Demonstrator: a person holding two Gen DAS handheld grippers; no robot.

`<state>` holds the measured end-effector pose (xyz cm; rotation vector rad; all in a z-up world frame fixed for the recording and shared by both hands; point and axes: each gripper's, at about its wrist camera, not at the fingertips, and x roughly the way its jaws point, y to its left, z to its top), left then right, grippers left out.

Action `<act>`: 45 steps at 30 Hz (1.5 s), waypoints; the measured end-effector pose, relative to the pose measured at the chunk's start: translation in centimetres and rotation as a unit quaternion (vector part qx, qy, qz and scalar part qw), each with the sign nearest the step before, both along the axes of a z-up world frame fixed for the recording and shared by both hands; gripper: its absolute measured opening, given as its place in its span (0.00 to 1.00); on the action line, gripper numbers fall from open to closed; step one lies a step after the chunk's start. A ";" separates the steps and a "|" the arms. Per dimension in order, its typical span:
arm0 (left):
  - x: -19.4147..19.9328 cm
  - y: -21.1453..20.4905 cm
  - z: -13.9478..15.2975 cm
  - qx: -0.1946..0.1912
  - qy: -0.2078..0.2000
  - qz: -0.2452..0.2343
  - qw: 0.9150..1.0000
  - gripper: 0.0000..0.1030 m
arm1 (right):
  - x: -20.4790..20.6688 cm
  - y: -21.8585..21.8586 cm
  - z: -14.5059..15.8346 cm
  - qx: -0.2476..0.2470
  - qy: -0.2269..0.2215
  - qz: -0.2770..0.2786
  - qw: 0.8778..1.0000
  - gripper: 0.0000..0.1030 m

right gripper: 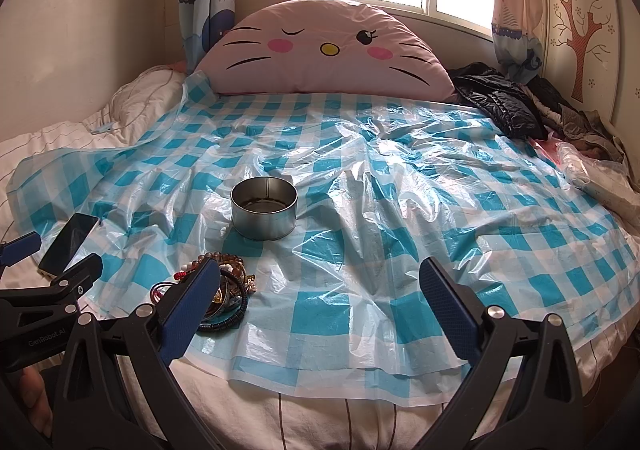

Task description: Organize jewelry

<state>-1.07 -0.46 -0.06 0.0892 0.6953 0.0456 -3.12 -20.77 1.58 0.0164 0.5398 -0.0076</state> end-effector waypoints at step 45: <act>11.1 -6.5 -8.4 0.015 0.199 -0.282 0.938 0.09 | 9.1 -5.8 -3.4 0.072 0.116 0.021 0.990 0.93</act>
